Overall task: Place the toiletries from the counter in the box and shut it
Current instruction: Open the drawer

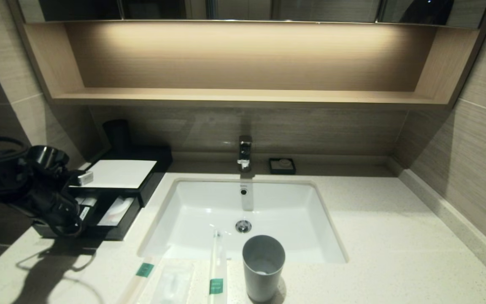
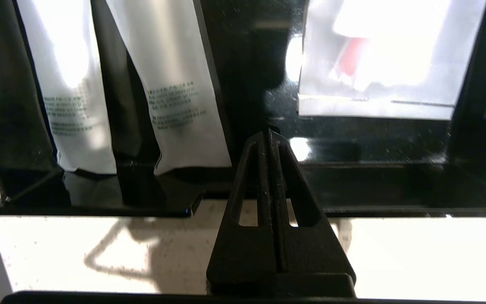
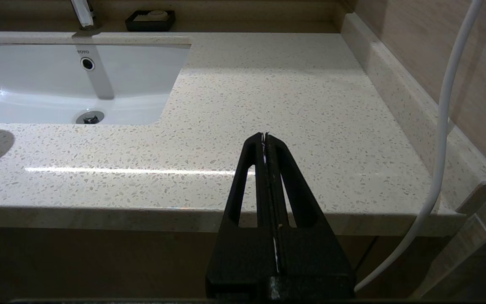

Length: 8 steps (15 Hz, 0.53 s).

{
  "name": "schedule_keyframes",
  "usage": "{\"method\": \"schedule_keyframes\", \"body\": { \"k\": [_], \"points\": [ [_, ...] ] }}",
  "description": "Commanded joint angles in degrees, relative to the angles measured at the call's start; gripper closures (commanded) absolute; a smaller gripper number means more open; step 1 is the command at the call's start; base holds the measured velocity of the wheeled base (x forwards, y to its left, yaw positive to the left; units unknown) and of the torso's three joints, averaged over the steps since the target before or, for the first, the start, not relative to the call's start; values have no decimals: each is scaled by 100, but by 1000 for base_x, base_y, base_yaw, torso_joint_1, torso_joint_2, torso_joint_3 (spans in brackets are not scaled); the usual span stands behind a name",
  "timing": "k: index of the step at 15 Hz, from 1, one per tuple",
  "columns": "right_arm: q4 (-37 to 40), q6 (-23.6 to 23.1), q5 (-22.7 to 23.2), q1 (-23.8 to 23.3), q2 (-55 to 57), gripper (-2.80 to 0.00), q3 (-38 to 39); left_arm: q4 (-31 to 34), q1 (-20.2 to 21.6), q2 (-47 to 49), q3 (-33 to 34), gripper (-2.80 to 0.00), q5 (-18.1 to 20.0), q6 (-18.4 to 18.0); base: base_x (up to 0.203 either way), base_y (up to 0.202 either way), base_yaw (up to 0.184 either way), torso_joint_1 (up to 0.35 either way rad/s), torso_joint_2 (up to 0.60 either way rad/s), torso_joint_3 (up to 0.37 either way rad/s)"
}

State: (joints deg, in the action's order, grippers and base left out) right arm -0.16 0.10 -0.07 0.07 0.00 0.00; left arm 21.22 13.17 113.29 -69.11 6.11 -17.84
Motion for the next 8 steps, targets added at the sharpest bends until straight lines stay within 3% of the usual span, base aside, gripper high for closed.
{"method": "schedule_keyframes", "body": {
  "k": [1, 8],
  "points": [
    [-2, -1, -1, 1, -9, 0, 9, 251, 2, -94, -152, 0, 4, -17, 0, 0, 0, 0, 0, 0],
    [-2, -1, -1, 1, -9, 0, 9, 726, 2, -321, -227, 0, 4, -181, 0, 0, 0, 0, 0, 0]
  ]
}}
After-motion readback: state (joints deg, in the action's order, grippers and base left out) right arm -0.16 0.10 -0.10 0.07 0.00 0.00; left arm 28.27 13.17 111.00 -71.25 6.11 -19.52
